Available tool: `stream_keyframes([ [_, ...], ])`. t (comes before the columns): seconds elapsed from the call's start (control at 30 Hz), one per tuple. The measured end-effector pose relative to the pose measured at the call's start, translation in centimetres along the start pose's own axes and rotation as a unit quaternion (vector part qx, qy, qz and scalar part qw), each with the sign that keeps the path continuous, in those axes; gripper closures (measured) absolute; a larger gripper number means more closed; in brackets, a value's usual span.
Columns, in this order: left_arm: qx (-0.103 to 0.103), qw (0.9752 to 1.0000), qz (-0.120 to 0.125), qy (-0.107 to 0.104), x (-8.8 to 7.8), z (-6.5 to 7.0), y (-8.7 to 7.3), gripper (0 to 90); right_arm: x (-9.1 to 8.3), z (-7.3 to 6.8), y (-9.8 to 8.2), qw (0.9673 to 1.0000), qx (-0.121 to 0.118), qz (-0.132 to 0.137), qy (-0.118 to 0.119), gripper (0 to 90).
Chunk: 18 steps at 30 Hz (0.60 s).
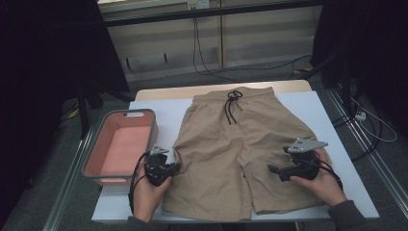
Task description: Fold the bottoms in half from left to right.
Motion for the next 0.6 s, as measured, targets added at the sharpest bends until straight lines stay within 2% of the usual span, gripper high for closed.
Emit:
stream_keyframes([
  [0.2, 0.013, 0.9997, 0.018, -0.014, -0.2, 1.5, 1.2, 87.5, -0.2, 0.3, 0.3, 0.9998, 0.013, 0.006, -0.012, 10.3],
  [0.43, 0.014, 0.9985, 0.036, -0.038, -0.2, 3.1, 2.1, 87.5, -0.1, 0.6, 1.4, 0.9987, 0.038, 0.018, -0.029, 9.8],
  [0.6, 0.022, 0.9977, 0.041, -0.050, 0.0, 4.1, 2.6, 87.5, 0.4, 0.1, 2.3, 0.9988, 0.036, 0.020, -0.027, 9.6],
])
Point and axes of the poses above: each handheld gripper's, and its own axes: x roughly forward along the jaws, y roughly out of its top, z roughly to its right, the point moved 8 cm from there along x, roughly forward along the jaws, and after that the axes turned 3 degrees about -y, right-handed, at the moved point
